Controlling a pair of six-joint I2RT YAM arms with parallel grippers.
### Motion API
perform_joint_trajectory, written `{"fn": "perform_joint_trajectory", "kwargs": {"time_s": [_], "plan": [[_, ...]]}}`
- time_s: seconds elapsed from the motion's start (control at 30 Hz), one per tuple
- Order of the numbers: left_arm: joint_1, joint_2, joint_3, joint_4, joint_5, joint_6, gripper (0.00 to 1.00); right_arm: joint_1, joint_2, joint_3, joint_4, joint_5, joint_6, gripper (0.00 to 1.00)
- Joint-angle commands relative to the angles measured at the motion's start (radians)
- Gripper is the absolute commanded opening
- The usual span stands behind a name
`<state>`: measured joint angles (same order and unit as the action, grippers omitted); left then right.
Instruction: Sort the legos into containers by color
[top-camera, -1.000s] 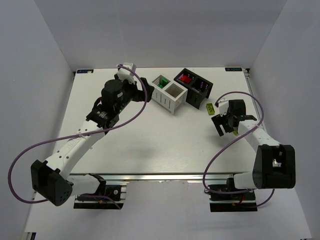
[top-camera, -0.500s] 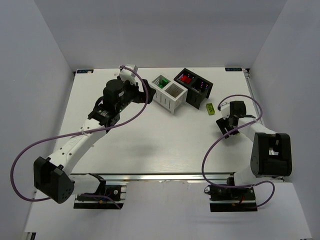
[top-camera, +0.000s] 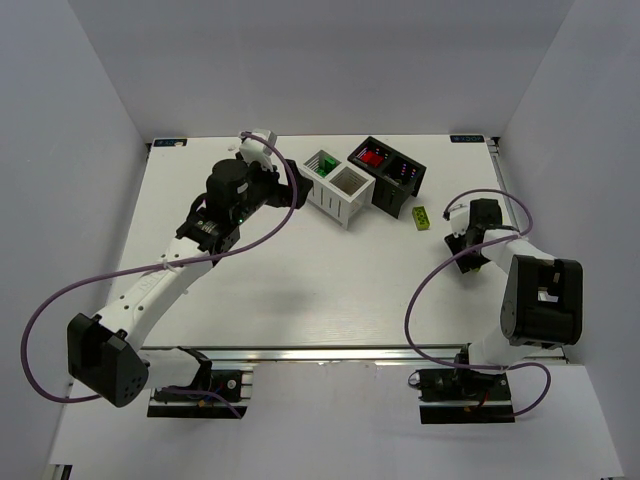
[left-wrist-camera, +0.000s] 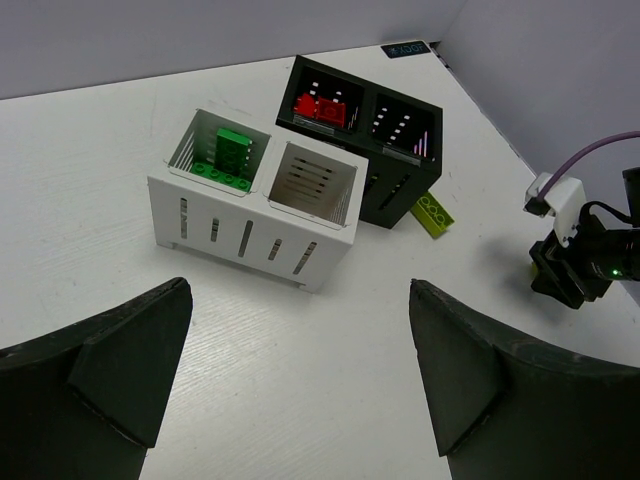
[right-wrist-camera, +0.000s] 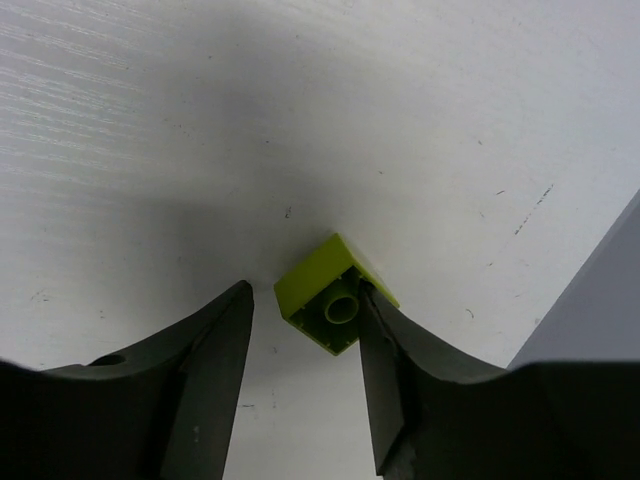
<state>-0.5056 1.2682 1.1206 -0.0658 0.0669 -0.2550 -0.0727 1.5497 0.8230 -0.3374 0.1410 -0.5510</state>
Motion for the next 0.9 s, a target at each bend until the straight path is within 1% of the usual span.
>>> {"fn": "perform_joint_trajectory", "kwargs": {"time_s": [0.0, 0.17, 0.3, 0.47, 0.53, 0.7, 0.87], "plan": [[0.007, -0.021, -0.007, 0.026, 0.014, -0.006, 0.98, -0.007, 0.027, 0.022, -0.074, -0.069, -0.001, 0.5], [0.013, -0.023, -0.007, 0.027, 0.02, -0.009, 0.98, -0.009, 0.029, 0.027, -0.109, -0.124, -0.003, 0.44], [0.013, -0.026, -0.008, 0.031, 0.024, -0.012, 0.98, -0.01, 0.027, 0.037, -0.135, -0.207, -0.003, 0.34], [0.019, -0.03, -0.008, 0.032, 0.025, -0.012, 0.98, -0.009, -0.002, 0.048, -0.149, -0.282, -0.004, 0.28], [0.022, -0.032, -0.008, 0.034, 0.025, -0.013, 0.98, -0.01, -0.025, 0.051, -0.149, -0.322, -0.006, 0.24], [0.035, -0.047, -0.018, 0.041, 0.01, -0.016, 0.98, 0.004, -0.06, 0.126, -0.173, -0.447, 0.011, 0.18], [0.052, -0.05, -0.019, 0.044, 0.007, -0.02, 0.98, 0.048, -0.057, 0.257, -0.198, -0.532, 0.06, 0.17]]}}
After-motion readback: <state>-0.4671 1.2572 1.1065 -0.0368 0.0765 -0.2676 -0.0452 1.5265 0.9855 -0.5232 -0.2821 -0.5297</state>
